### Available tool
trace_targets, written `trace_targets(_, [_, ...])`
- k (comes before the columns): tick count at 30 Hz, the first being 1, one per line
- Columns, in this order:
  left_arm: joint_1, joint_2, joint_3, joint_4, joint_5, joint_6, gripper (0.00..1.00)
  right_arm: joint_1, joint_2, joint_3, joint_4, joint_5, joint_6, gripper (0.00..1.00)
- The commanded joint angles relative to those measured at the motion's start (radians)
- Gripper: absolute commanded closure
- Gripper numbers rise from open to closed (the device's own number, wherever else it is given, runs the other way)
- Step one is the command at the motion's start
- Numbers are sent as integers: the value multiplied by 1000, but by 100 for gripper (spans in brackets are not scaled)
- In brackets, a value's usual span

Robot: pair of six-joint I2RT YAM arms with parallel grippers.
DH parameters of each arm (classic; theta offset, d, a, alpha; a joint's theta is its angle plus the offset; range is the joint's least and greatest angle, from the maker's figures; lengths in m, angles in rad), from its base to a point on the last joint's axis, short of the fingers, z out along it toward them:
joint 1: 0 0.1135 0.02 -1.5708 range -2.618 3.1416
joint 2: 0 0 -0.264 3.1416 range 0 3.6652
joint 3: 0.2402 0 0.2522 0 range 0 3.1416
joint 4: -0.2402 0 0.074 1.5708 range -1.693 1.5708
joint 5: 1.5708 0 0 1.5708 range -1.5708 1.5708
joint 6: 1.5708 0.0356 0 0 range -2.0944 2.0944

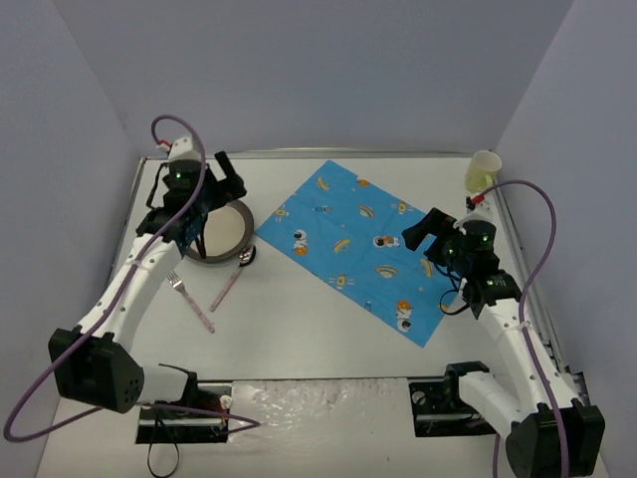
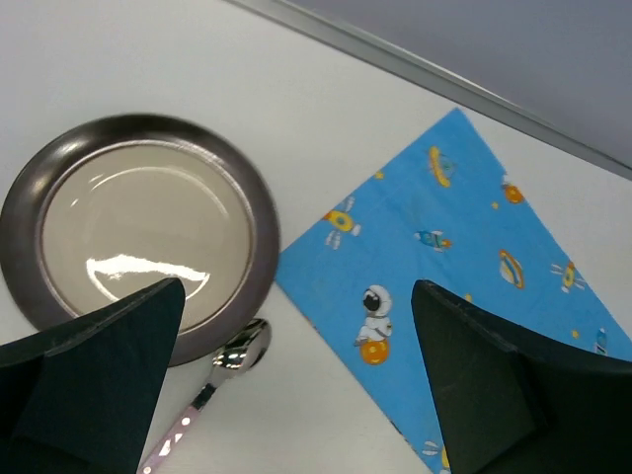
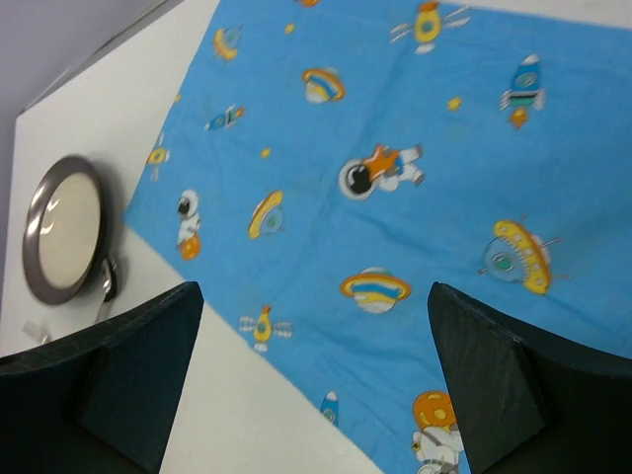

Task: Set the dinner table for one person

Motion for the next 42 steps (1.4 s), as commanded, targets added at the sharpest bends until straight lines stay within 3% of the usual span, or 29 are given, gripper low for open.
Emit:
trace_targets(1, [118, -182, -267, 65, 69, -124, 3, 27, -78, -90, 224, -228, 13, 5])
trace_targets(8, [344, -447, -636, 163, 174, -238, 3, 79, -91, -161, 311, -300, 38, 5])
trace_targets(12, [482, -397, -717, 270, 304, -322, 3, 93, -101, -173, 314, -300, 35, 5])
trace_targets(15, [548, -258, -747, 427, 423, -362, 7, 104, -110, -181, 310, -299, 33, 5])
trace_targets(24, [560, 3, -695, 602, 500, -408, 13, 114, -109, -192, 304, -287, 24, 5])
trace_targets(35, [544, 181, -630, 637, 474, -422, 19, 117, -93, -192, 304, -272, 14, 5])
trace_targets(42, [512, 262, -629, 697, 477, -452, 35, 120, -90, -189, 302, -266, 14, 5])
